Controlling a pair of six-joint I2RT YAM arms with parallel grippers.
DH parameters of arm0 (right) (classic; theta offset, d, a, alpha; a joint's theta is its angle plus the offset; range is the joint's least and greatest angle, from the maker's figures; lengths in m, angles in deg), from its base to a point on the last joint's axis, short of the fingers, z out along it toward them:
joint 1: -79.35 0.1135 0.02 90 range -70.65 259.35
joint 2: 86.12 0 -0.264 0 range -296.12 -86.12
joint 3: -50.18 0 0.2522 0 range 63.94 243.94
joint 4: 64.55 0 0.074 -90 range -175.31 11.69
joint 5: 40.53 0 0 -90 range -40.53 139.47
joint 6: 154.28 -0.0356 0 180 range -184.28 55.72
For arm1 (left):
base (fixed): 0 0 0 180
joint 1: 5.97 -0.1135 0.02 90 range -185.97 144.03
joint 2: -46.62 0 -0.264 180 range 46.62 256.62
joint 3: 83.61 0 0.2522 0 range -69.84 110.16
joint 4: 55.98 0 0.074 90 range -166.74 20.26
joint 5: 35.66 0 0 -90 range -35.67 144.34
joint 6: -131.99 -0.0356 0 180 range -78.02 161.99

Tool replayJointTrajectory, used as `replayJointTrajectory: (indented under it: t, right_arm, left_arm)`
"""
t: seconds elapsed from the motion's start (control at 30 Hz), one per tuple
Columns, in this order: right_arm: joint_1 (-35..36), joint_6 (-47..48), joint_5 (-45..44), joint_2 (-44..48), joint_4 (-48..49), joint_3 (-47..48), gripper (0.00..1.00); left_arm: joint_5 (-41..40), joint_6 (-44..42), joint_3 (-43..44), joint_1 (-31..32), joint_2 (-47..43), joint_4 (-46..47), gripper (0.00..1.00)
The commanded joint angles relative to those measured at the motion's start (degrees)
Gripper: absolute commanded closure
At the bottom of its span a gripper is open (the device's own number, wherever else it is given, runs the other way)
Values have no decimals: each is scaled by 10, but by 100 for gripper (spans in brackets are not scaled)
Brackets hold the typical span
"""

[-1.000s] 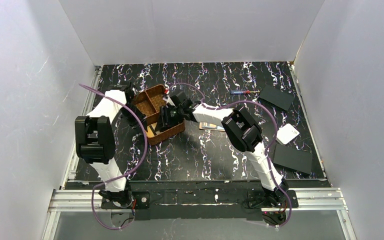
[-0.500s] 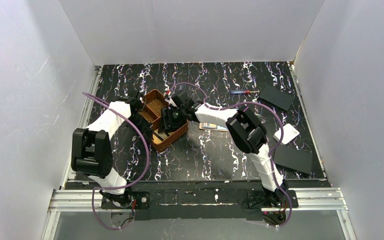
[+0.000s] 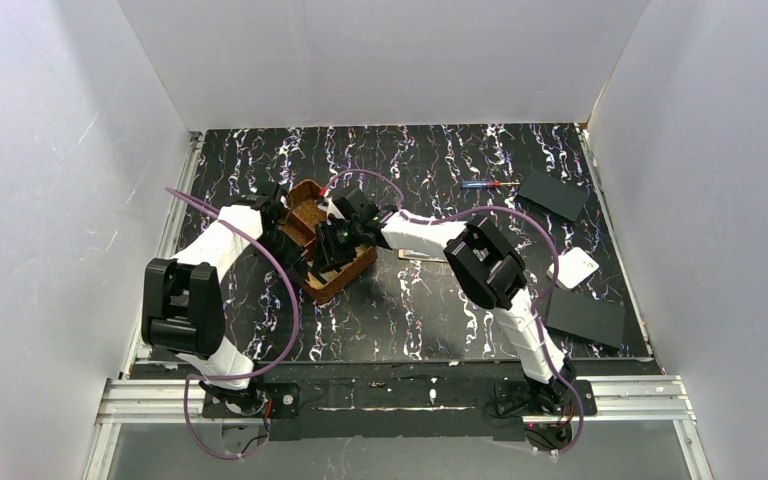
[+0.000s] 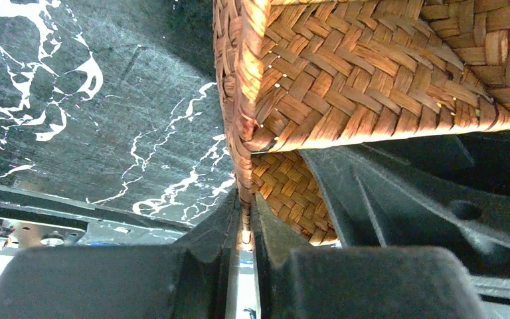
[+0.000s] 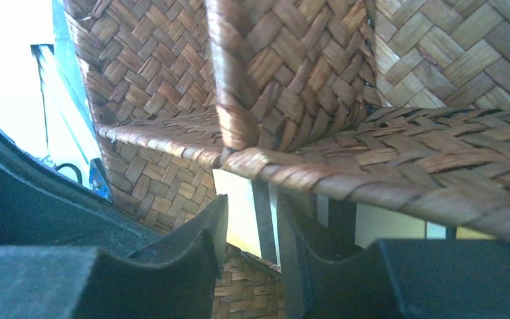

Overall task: Put the credit cards into the card holder
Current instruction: Pick up the credit card from the storage box.

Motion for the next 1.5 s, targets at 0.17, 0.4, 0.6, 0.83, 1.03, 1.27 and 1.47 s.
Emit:
replayJointTrajectory:
  t: [0.17,0.4,0.6,0.83,1.03,1.27,1.47]
  right_arm:
    - [9,-101,102,28,129,-41,72]
    - [8,-132,137,30,175,-62,81]
    - [8,-141,149,37,193,-77,80]
    - [10,-114,131,31,152,-70,73]
    - [11,-35,64,17,36,-27,61]
    - [11,-4,38,9,-1,-2,70]
    - [-14,11,27,31,-60,73,99]
  left_arm:
    - [10,-9,-24,9,-20,30,100]
    - [5,-17,-23,8,-20,26,100]
    - [7,-20,-17,8,-12,26,100]
    - [8,-26,-11,8,-10,24,100]
    - [8,-28,-14,8,-13,18,100]
    - [8,-27,-21,8,-17,16,100]
    - [-22,-69,2,-8,-17,-25,100]
